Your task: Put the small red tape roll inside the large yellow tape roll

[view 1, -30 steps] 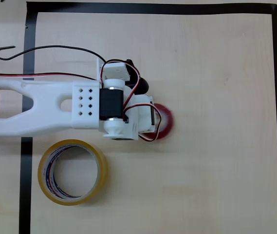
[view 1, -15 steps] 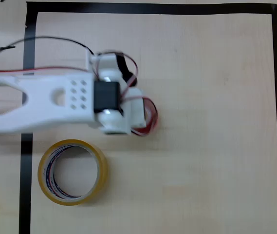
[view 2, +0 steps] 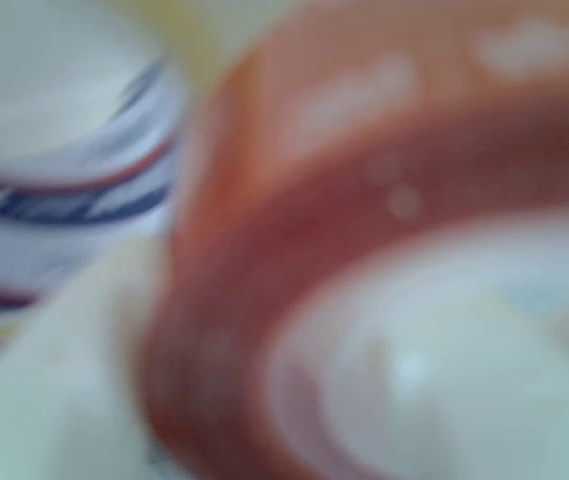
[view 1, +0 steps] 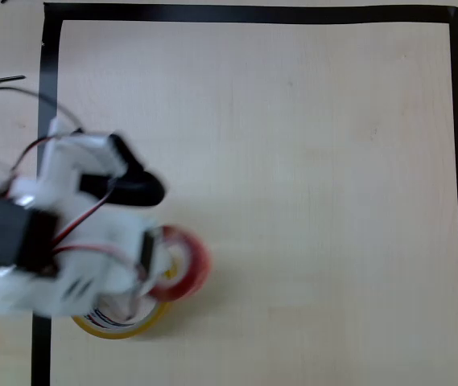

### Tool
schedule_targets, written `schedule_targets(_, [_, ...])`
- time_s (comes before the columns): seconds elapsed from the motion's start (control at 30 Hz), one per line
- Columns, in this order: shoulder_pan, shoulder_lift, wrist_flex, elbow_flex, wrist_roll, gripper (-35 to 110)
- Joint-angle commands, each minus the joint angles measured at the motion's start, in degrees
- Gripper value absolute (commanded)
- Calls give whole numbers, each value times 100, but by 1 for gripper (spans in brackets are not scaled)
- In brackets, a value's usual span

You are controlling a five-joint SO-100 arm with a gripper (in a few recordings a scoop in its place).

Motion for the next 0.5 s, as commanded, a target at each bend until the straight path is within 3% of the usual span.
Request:
schedule_targets(0.0, [299, 1749, -642, 1600, -132, 0])
schedule_targets(0.23, [439, 2118, -1371, 2988, -132, 0])
schedule_targets(0.47, [826, 1740, -1898, 3252, -290, 0])
